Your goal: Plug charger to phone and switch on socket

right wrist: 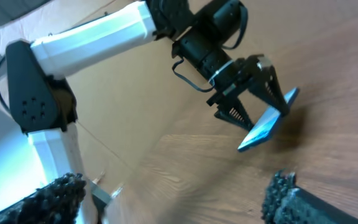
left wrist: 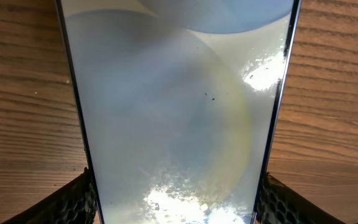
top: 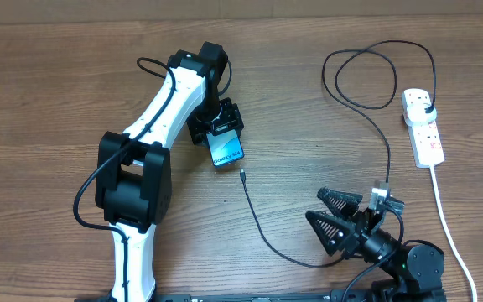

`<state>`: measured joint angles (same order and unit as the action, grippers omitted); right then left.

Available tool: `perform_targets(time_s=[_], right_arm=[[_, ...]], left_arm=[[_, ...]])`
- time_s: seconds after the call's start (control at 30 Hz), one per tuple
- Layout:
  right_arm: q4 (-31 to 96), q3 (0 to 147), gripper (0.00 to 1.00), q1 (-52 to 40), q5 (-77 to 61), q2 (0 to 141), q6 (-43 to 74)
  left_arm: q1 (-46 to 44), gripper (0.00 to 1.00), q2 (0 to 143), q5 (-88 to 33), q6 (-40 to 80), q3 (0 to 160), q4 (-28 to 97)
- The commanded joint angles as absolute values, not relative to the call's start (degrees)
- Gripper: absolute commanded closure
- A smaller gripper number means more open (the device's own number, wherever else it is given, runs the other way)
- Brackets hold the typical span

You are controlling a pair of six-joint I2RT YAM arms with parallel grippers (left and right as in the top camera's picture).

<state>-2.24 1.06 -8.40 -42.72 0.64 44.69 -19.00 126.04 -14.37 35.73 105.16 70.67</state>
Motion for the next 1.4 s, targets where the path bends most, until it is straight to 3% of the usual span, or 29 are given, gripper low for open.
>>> perform_targets(time_s=[0.0,0.23,0.67,1.03,1.37], right_arm=[[-0.1,0.45,0.09,-8.69,-41.45,1.28,46.22],[-0.51,0.49,0.09,-10.76,-34.5,11.49,44.64],[-13.37,13.61,0.08,-30.35,-10.68,50.94,41.47],[-17.08,34.76,0.14,-34.57,-10.33,85.71,42.02],[-25.89,37.63,0.18,-34.57,-11.18,94.78,46.74]], left_arm=[[-18.79,0.96,126.19,-15.53,36.47,107.0,70.48],[-18.79,0.96,126.19,-15.55,36.51,107.04,69.25],[-18.79,0.96,126.19,-16.14,36.91,107.04,68.75],[-18.76,0.96,126.19,-16.36,37.58,107.04,68.79],[-18.76,0.96,126.19,-20.12,39.07,107.04,67.92]])
